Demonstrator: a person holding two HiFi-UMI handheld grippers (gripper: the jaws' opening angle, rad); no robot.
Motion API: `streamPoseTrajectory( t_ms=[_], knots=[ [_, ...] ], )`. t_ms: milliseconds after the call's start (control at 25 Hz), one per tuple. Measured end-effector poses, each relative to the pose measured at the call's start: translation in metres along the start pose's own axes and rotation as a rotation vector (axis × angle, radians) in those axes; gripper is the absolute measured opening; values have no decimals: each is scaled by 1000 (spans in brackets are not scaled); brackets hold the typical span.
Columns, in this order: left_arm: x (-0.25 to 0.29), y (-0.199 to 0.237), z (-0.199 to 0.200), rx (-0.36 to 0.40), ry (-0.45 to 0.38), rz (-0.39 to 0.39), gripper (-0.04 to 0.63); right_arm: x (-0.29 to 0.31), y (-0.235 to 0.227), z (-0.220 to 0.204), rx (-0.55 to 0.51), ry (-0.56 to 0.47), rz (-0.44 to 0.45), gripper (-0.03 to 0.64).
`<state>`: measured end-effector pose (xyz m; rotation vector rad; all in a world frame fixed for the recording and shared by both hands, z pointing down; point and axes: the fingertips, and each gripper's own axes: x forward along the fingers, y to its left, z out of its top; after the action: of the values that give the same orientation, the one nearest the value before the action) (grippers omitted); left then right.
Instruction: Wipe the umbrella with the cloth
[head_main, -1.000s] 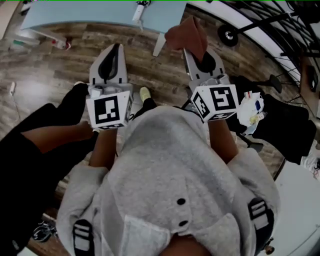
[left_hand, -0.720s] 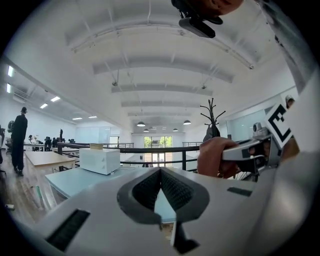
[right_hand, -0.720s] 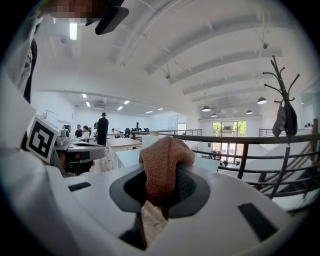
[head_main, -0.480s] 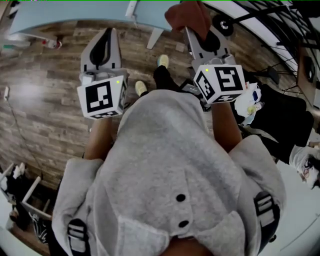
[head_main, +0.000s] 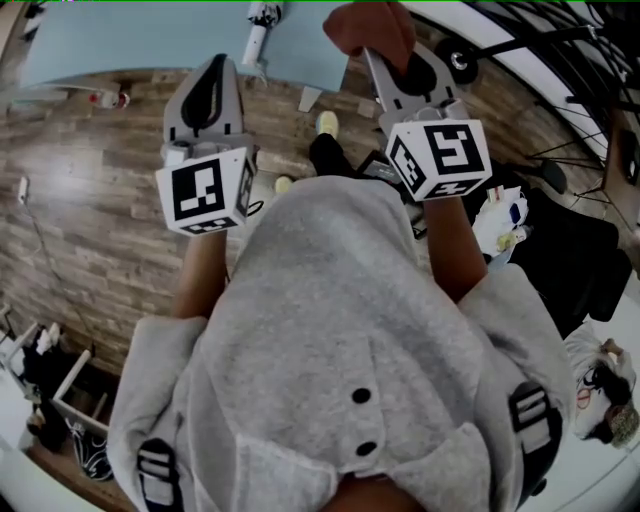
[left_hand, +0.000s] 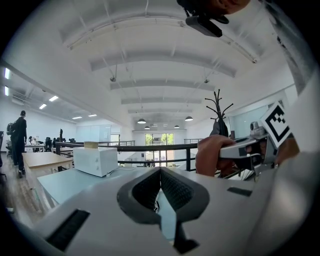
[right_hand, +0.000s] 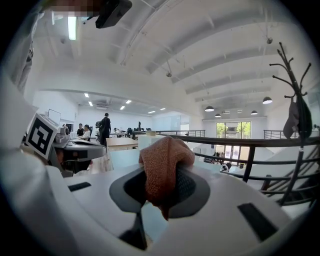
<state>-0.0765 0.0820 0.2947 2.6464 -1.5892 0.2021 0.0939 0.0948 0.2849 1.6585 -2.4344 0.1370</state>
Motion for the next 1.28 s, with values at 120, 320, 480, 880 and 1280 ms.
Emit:
streamPoseTrajectory(
  t_ms=[120,320,480,880,1280],
  knots=[
    [32,2,2,-2,17,0,17,23,-23,0,9,12,8,75],
    [81,7,1,-5,57,17,17,60,-60,0,31,33,24,75],
    [113,12,0,-4,86,37,17,87,-84,1,40,48,48,75],
    [168,18,-25,7,206,95,17,134,-128,-4,66,82,116,75],
    [201,32,-86,10,387,126,18,176,-157,-21,86,109,146,75]
  ],
)
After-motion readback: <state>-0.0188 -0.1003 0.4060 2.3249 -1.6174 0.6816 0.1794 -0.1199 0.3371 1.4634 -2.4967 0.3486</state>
